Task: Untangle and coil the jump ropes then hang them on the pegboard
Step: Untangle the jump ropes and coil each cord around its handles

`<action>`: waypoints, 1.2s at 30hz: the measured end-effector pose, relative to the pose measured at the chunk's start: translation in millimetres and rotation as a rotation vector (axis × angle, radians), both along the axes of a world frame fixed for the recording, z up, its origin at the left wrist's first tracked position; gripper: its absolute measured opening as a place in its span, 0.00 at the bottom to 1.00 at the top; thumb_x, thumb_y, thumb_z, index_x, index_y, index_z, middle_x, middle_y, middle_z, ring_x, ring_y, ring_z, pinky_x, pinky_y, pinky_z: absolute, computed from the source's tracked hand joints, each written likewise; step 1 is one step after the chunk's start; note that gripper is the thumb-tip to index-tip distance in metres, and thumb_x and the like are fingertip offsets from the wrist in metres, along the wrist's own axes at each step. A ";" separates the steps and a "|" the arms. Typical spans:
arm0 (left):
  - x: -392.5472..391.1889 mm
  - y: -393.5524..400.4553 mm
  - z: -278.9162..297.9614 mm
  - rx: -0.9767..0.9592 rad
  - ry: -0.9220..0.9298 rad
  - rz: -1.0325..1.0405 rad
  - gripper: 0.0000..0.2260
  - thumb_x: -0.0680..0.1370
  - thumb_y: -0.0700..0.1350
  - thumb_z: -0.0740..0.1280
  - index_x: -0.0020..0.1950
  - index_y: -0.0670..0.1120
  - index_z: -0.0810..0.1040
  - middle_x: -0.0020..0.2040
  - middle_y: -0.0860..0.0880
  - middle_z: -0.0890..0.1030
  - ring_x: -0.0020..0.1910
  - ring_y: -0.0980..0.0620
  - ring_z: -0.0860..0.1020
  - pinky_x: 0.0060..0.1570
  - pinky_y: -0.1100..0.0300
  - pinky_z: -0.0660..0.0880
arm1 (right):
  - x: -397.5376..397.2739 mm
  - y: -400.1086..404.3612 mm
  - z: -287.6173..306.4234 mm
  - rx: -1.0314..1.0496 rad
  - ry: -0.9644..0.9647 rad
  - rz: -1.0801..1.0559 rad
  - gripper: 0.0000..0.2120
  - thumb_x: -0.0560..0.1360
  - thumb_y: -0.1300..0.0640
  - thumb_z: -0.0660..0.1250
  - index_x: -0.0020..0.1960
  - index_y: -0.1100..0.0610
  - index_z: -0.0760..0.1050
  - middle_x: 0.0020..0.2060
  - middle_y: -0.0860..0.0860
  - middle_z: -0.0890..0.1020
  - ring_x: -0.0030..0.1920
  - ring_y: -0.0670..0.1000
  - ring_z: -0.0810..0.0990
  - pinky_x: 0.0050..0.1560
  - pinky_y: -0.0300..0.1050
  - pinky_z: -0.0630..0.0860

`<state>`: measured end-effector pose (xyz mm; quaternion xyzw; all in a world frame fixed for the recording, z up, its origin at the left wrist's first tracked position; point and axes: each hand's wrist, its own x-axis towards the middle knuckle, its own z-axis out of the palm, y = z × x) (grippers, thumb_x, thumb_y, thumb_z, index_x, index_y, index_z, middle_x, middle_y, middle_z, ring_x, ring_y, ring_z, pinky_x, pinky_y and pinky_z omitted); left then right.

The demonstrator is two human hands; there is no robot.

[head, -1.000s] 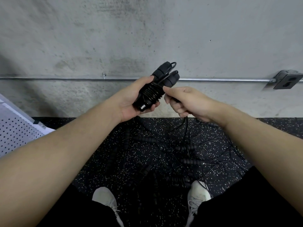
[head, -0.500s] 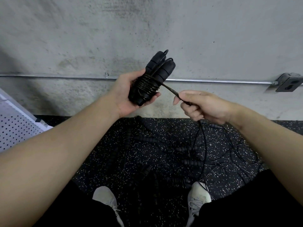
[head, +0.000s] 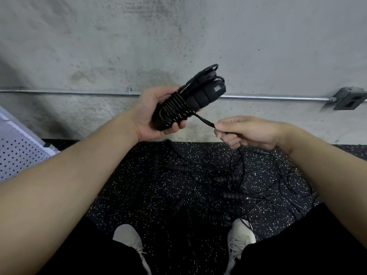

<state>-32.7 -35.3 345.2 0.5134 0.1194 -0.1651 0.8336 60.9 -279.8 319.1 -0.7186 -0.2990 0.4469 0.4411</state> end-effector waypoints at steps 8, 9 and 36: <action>-1.8 -3.6 2.5 0.232 0.022 -0.243 0.17 0.73 0.51 0.68 0.56 0.42 0.78 0.43 0.40 0.82 0.29 0.44 0.79 0.22 0.62 0.74 | 5.5 3.6 0.6 -0.111 -0.184 -0.123 0.17 0.80 0.49 0.66 0.33 0.49 0.75 0.25 0.47 0.67 0.26 0.45 0.63 0.31 0.36 0.66; -1.2 -4.5 1.3 0.289 0.018 -0.293 0.18 0.73 0.51 0.68 0.58 0.42 0.78 0.44 0.40 0.83 0.31 0.44 0.80 0.23 0.61 0.75 | 7.3 4.6 -0.7 -0.119 -0.196 -0.171 0.17 0.81 0.54 0.64 0.34 0.50 0.76 0.25 0.48 0.69 0.26 0.45 0.64 0.32 0.37 0.66; 19.6 -38.8 -50.1 1.428 -0.205 -0.271 0.18 0.78 0.60 0.69 0.63 0.52 0.76 0.49 0.54 0.82 0.46 0.53 0.82 0.52 0.52 0.80 | -4.8 39.2 -0.4 -0.173 -0.360 -0.314 0.09 0.81 0.54 0.66 0.56 0.50 0.84 0.29 0.44 0.75 0.30 0.46 0.68 0.29 0.39 0.66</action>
